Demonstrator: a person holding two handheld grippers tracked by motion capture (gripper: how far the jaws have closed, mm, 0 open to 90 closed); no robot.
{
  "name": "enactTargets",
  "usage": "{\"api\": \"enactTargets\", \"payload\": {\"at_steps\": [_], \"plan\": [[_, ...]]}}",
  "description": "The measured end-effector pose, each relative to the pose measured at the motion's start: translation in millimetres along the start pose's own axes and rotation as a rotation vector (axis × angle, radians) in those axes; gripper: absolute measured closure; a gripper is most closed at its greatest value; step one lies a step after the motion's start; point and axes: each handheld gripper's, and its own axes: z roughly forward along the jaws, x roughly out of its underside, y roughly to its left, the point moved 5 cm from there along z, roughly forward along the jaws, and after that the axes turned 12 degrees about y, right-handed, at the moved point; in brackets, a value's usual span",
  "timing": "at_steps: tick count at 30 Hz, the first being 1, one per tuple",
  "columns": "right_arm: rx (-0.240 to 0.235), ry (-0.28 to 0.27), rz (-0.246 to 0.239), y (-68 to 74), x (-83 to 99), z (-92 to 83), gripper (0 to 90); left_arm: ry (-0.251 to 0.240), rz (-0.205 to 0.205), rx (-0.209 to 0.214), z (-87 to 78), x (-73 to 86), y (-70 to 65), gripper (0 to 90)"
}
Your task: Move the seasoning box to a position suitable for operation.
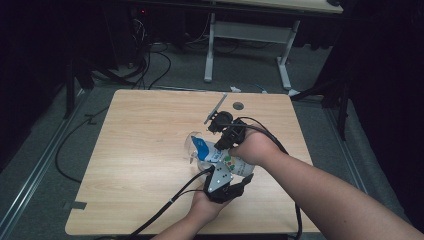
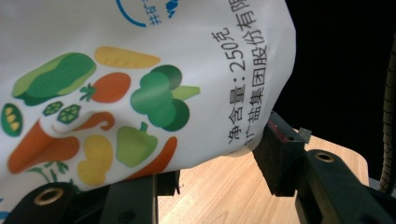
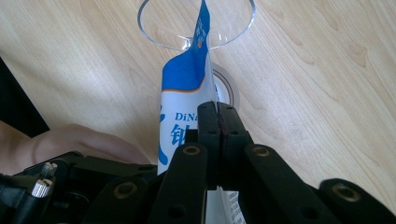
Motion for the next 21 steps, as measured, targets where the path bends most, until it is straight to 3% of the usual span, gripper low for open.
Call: {"api": "enactTargets", "payload": {"at_steps": [21], "plan": [[0.000,-0.002,-0.007,0.8,-1.4,1.3,89.6,-0.006,-0.004,0.002,-0.6,-0.6,-0.5,55.0]]}}
